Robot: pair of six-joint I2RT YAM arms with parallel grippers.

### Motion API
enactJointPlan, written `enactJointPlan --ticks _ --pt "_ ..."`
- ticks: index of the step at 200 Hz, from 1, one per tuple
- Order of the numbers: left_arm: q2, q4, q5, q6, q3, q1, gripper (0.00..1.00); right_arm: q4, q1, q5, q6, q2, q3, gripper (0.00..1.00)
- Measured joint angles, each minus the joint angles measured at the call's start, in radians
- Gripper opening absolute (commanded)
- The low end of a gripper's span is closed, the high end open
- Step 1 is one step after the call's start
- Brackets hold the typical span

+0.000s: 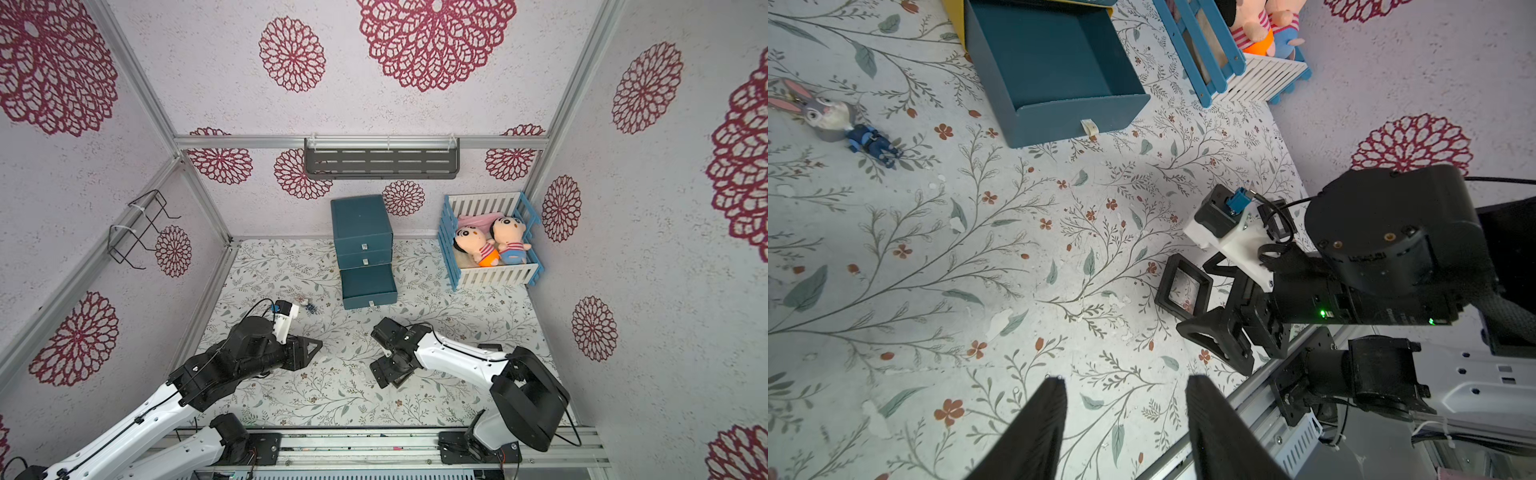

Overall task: Place the brooch boxes into the drawer by color
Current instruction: Pick up the brooch box from the center of the board.

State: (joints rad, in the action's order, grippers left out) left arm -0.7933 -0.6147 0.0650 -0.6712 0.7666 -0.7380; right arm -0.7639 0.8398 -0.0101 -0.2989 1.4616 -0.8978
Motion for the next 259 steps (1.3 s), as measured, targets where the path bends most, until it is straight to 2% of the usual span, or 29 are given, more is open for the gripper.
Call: enactJointPlan --ticks 68,145,221,259 --pt "-0.005 0.0 0.001 -0.003 0.0 -0.001 0.54 -0.046 -0.048 0.015 0.005 0.075 -0.013 0.99" --pt "-0.003 0.0 0.003 -0.008 0.0 -0.002 0.54 -0.05 -0.074 -0.04 0.06 0.155 -0.028 0.99" --pt "-0.018 0.005 0.005 -0.013 0.0 -0.002 0.53 -0.059 -0.074 -0.03 0.078 0.209 -0.08 0.79" --pt "-0.018 0.005 0.024 -0.012 0.0 -0.002 0.52 -0.066 -0.075 -0.023 0.077 0.22 -0.096 0.66"
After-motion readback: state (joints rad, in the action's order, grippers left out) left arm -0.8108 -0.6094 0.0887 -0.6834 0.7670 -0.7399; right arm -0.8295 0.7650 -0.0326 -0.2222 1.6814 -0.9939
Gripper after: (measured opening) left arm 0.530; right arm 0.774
